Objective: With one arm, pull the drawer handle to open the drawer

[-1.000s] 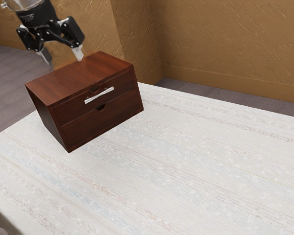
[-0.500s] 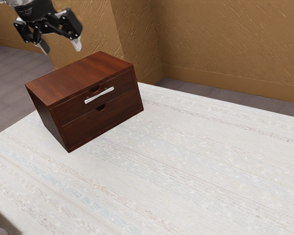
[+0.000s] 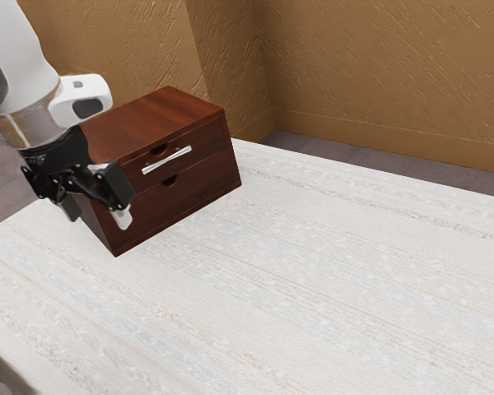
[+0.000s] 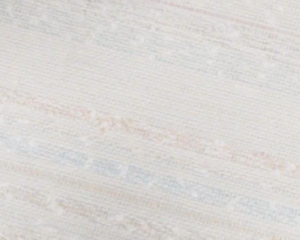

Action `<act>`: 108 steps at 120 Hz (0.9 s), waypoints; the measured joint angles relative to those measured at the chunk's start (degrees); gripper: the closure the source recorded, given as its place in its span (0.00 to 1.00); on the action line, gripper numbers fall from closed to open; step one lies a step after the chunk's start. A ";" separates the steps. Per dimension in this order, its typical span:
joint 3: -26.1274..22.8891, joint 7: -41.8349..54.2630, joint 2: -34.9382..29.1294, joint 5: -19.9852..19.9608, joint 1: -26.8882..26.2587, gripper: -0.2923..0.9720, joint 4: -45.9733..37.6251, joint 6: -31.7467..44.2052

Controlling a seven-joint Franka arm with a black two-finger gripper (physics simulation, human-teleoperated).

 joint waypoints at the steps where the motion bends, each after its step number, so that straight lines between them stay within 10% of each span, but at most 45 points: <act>1: -0.01 0.27 0.37 0.02 -0.02 0.23 0.03 0.27; 54: -0.04 18.28 17.63 13.06 -1.67 0.23 4.24 22.28; 108: 3.36 22.30 29.82 15.87 -1.36 0.23 16.57 18.01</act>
